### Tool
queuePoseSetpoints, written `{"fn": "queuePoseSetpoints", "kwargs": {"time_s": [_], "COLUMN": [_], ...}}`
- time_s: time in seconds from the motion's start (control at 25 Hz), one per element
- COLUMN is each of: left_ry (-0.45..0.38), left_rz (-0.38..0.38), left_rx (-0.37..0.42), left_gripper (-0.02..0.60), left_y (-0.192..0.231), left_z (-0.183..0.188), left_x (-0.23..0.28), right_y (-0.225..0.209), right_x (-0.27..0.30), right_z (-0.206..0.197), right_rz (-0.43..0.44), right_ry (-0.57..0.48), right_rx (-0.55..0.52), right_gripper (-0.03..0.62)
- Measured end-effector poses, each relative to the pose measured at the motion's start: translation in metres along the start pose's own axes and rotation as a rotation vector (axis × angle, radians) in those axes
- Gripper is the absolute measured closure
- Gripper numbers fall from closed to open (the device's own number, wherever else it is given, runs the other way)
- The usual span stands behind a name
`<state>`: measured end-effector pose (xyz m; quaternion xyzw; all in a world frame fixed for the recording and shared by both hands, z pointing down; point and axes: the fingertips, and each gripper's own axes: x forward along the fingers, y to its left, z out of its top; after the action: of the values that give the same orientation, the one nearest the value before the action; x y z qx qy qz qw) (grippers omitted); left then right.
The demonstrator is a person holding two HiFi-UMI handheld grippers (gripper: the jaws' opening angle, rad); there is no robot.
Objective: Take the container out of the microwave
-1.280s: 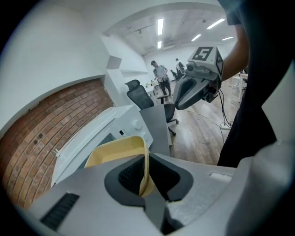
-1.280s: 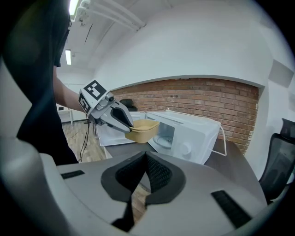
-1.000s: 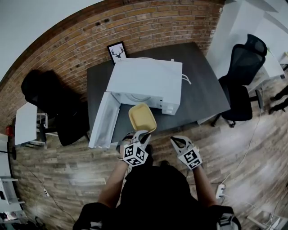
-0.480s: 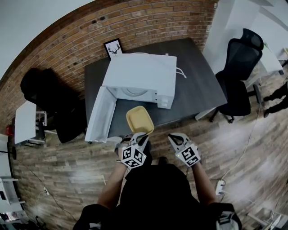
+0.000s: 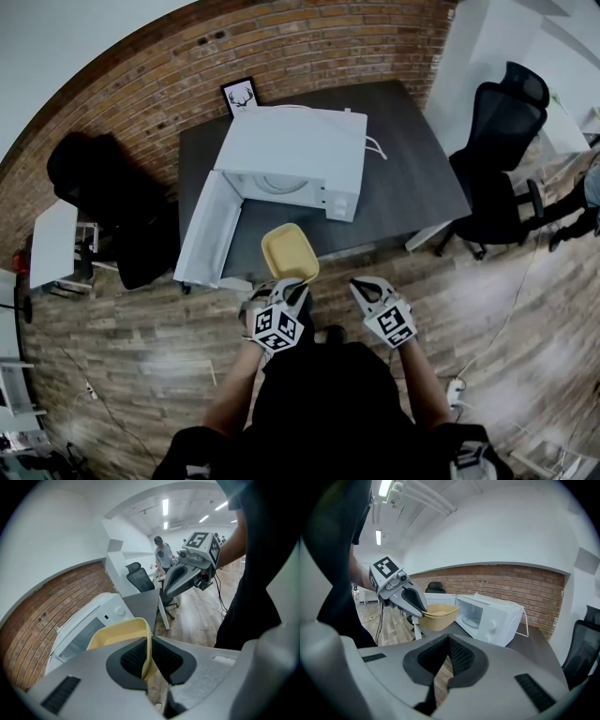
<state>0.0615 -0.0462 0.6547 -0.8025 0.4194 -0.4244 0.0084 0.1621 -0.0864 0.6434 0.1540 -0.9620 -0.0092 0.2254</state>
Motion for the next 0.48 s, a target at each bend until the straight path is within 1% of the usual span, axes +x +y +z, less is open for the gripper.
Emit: {"fn": "queuePoseSetpoints", "kwargs": {"time_s": [0.08, 0.24, 0.48], "left_ry": [0.004, 0.013, 0.017], "left_rz": [-0.001, 0.002, 0.008], "left_rx": [-0.002, -0.007, -0.007], "left_gripper": [0.551, 0.552, 0.552], "left_y": [-0.008, -0.018, -0.026], "left_z": [0.0, -0.003, -0.004], "left_x": [0.001, -0.002, -0.007], "right_y": [0.001, 0.007, 0.015], "right_x": [-0.005, -0.012, -0.016], "right_z": [-0.002, -0.013, -0.014], "right_rz": [0.006, 0.011, 0.018], "right_ry": [-0.007, 0.009, -0.003], "right_rx": [-0.016, 0.005, -0.005], "right_gripper": [0.597, 0.597, 0.597]}}
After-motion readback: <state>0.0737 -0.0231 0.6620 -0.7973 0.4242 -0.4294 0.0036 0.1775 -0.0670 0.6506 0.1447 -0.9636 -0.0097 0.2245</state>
